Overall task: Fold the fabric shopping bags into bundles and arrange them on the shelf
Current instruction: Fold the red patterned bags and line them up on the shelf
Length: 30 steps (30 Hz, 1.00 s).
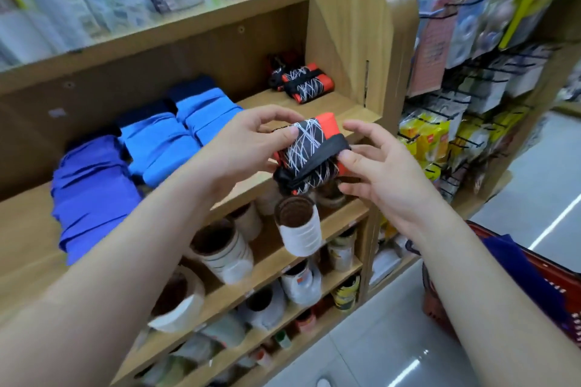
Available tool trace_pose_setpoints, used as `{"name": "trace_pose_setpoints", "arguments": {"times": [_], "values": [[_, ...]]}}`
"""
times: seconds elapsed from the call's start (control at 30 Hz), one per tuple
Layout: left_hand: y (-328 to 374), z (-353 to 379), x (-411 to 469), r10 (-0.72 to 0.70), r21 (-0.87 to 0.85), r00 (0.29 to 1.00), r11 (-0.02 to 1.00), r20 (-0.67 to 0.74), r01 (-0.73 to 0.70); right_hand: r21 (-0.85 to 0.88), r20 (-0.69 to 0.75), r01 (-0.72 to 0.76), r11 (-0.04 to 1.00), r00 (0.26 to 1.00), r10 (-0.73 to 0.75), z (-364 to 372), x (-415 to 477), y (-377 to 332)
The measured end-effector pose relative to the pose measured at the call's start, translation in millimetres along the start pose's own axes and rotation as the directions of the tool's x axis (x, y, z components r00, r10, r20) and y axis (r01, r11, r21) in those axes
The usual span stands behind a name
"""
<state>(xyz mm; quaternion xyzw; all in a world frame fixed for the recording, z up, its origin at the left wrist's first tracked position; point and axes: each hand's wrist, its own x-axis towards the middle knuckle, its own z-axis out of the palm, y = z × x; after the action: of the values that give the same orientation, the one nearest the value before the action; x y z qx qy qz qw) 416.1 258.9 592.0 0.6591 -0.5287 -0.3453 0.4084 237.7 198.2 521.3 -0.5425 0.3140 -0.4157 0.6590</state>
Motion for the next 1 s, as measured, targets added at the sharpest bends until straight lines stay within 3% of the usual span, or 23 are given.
{"name": "trace_pose_setpoints", "arguments": {"times": [0.3,0.47,0.6,0.73,1.0], "values": [[-4.7,-59.0,78.3,-0.050,-0.138,0.999,0.989,-0.010,0.048,-0.214,0.124,0.151,0.965,0.984,-0.126,5.8,96.1,-27.8],[-12.1,-71.8,102.1,-0.064,-0.261,0.997,0.963,0.038,0.072,0.089,0.257,0.077,0.993,0.961,-0.098,8.7,129.9,-24.7],[-12.8,-71.2,111.5,-0.069,-0.314,0.997,0.946,0.036,0.077,0.182,0.319,0.101,0.978,0.935,-0.156,6.6,143.3,-22.7],[-12.4,-70.1,119.1,-0.079,-0.293,0.997,0.953,-0.015,0.071,0.058,0.317,0.170,0.984,0.931,-0.180,8.1,158.9,-22.3],[-10.9,-51.1,118.4,-0.182,-0.262,0.975,0.954,-0.130,0.143,-0.139,0.224,0.433,0.891,0.890,-0.397,15.6,176.9,-18.7]]}}
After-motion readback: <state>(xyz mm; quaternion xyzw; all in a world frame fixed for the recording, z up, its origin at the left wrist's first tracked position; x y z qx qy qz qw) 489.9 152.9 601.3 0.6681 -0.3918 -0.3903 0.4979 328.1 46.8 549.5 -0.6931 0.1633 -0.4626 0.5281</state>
